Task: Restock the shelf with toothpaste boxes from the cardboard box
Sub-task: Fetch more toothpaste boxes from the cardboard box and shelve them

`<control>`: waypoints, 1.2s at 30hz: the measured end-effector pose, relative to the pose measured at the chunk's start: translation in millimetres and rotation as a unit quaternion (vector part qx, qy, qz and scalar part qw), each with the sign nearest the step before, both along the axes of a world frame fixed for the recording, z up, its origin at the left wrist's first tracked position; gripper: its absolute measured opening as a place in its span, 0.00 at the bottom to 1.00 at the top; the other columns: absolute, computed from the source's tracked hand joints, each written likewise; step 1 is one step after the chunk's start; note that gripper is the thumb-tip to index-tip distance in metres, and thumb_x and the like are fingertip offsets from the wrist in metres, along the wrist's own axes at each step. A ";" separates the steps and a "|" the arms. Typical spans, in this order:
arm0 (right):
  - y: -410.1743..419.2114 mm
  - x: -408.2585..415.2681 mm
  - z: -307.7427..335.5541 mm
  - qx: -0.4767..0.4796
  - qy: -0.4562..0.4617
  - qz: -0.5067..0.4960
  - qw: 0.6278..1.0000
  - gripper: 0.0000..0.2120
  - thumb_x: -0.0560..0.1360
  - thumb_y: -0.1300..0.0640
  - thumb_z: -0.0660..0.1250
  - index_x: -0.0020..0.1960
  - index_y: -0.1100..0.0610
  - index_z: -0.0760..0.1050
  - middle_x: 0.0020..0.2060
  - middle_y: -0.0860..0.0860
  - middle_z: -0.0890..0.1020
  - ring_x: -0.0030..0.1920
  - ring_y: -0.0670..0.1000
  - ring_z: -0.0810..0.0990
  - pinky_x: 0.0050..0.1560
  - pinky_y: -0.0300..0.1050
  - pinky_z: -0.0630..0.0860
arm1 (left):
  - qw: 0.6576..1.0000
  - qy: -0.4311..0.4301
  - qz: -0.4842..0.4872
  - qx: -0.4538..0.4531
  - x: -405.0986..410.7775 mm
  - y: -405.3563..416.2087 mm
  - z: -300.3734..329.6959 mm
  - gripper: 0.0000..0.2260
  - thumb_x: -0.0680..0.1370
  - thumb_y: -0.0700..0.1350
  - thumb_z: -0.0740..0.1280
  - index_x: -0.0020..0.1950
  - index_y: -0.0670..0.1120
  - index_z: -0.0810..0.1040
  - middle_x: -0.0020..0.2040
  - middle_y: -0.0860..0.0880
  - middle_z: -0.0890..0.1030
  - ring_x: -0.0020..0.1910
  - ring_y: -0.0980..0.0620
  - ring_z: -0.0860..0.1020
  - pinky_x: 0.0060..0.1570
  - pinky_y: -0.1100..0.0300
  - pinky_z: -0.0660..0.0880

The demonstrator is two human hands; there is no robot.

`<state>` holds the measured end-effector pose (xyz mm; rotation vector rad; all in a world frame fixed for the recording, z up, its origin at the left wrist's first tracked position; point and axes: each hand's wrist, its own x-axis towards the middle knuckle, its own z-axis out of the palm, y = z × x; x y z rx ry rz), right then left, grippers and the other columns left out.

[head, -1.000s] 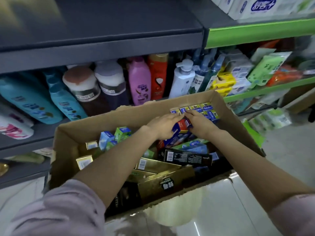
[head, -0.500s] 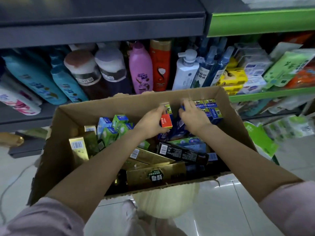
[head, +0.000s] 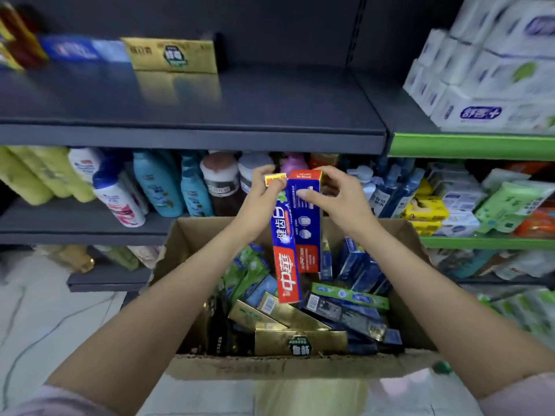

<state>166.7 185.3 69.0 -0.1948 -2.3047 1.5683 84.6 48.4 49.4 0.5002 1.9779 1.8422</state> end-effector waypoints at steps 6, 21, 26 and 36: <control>-74.6 -46.0 48.6 -0.014 0.042 0.005 0.999 0.15 0.75 0.51 0.67 0.57 0.59 0.75 0.49 0.50 0.83 0.48 0.46 0.83 0.45 0.40 0.78 | 0.999 0.016 0.019 0.046 -21.2 -79.1 58.5 0.06 0.78 0.47 0.65 0.49 0.45 0.72 0.41 0.50 0.81 0.34 0.60 0.81 0.42 0.65 0.77; -317.6 -170.6 109.9 0.049 -0.189 0.129 0.972 0.20 0.75 0.39 0.62 0.51 0.56 0.75 0.27 0.49 0.75 0.22 0.44 0.66 0.21 0.35 0.61 | 0.991 0.071 0.111 0.003 -146.4 -336.8 126.3 0.12 0.73 0.48 0.72 0.51 0.46 0.72 0.44 0.50 0.83 0.40 0.53 0.82 0.46 0.57 0.78; -363.5 -206.0 131.5 -0.057 -0.162 0.165 0.971 0.18 0.76 0.46 0.64 0.61 0.56 0.71 0.27 0.52 0.83 0.24 0.48 0.80 0.22 0.35 0.73 | 0.989 0.057 0.122 0.063 -178.9 -384.6 145.0 0.17 0.73 0.51 0.71 0.56 0.44 0.74 0.49 0.47 0.84 0.45 0.49 0.84 0.52 0.53 0.78; -389.0 -309.5 161.1 -0.179 -0.101 0.239 0.949 0.13 0.74 0.68 0.54 0.47 0.59 0.76 0.51 0.58 0.80 0.46 0.53 0.79 0.45 0.43 0.74 | 0.983 0.053 0.150 0.096 -279.6 -420.4 179.9 0.19 0.74 0.54 0.69 0.59 0.44 0.75 0.47 0.47 0.85 0.42 0.47 0.84 0.45 0.53 0.81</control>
